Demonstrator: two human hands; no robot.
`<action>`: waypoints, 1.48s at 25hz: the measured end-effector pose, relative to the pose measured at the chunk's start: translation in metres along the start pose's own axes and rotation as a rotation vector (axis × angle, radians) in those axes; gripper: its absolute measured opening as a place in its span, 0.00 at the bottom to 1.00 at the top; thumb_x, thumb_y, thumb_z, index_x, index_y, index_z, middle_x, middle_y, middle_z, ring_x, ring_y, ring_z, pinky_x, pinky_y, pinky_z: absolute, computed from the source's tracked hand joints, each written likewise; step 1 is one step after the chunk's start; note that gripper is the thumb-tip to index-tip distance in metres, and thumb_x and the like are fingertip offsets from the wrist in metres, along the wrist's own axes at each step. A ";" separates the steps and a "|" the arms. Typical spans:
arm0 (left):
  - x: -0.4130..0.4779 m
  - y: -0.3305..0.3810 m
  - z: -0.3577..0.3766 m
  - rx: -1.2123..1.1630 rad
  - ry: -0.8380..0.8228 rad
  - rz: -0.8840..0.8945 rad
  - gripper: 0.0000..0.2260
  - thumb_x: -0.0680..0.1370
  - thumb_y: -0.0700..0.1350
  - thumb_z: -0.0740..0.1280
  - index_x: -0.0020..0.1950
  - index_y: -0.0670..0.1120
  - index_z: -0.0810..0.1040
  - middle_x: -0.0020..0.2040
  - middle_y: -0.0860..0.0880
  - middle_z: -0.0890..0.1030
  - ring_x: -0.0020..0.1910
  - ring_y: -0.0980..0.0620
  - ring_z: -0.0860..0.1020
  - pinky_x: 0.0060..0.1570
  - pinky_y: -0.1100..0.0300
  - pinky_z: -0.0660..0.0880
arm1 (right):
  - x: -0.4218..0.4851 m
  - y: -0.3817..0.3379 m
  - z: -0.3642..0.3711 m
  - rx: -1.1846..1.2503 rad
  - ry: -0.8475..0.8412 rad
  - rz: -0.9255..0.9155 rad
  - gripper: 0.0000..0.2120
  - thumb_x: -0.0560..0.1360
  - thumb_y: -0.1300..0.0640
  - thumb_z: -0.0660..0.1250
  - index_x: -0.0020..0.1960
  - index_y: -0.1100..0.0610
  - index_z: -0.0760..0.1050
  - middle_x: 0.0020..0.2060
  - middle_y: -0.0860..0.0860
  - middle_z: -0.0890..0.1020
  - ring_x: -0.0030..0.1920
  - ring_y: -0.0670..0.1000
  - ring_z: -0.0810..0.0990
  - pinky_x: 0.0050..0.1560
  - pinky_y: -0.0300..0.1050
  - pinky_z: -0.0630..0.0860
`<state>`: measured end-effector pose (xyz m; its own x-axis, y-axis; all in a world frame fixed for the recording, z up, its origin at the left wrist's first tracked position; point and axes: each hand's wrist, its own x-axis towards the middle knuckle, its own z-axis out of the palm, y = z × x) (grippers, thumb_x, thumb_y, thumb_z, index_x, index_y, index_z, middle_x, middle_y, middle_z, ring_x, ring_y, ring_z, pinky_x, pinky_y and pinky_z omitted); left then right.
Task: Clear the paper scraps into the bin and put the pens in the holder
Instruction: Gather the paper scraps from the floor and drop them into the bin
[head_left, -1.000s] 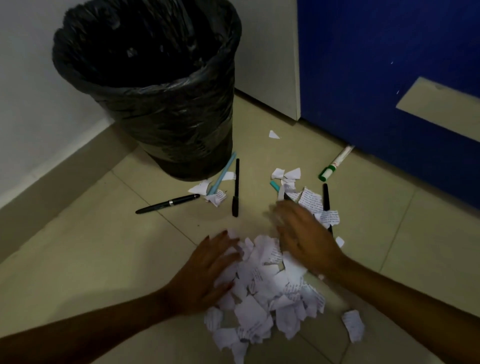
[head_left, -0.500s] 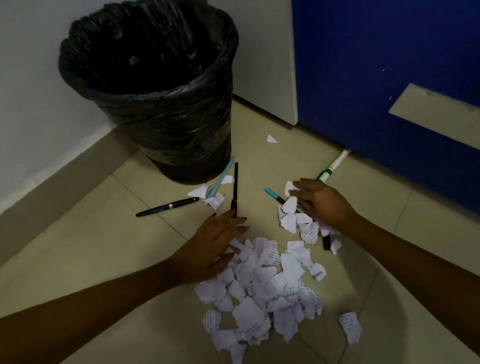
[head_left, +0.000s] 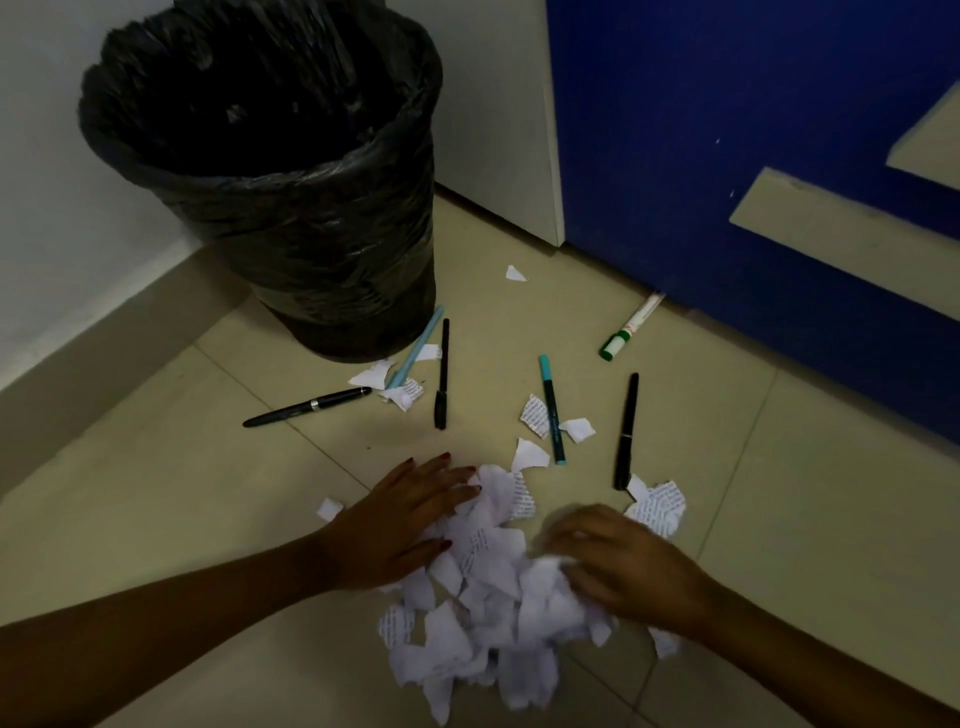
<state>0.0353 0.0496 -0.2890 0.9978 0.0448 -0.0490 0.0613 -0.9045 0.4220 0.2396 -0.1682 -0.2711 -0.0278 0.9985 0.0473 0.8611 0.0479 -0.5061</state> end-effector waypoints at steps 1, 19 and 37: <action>0.001 0.002 0.000 -0.015 -0.008 0.001 0.23 0.79 0.59 0.45 0.72 0.58 0.44 0.74 0.49 0.57 0.73 0.52 0.49 0.69 0.40 0.46 | -0.004 -0.009 -0.002 -0.020 -0.012 -0.039 0.14 0.77 0.48 0.57 0.58 0.51 0.74 0.53 0.51 0.82 0.57 0.46 0.73 0.55 0.35 0.72; -0.004 0.008 -0.013 -0.036 -0.063 -0.044 0.23 0.78 0.61 0.45 0.71 0.61 0.45 0.74 0.50 0.55 0.73 0.54 0.45 0.68 0.43 0.40 | -0.016 -0.033 0.015 -0.206 -0.084 0.086 0.25 0.79 0.45 0.43 0.62 0.55 0.71 0.61 0.51 0.79 0.63 0.49 0.75 0.64 0.46 0.70; -0.013 0.011 -0.011 -0.023 -0.068 -0.038 0.22 0.79 0.60 0.45 0.71 0.61 0.44 0.74 0.51 0.54 0.73 0.58 0.42 0.70 0.60 0.36 | 0.009 0.003 0.006 -0.044 -0.031 0.166 0.29 0.77 0.38 0.43 0.72 0.52 0.50 0.72 0.51 0.58 0.73 0.47 0.53 0.73 0.47 0.50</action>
<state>0.0236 0.0439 -0.2739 0.9907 0.0489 -0.1267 0.1002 -0.8928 0.4392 0.2384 -0.1587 -0.2775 0.1014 0.9930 -0.0603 0.8764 -0.1178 -0.4670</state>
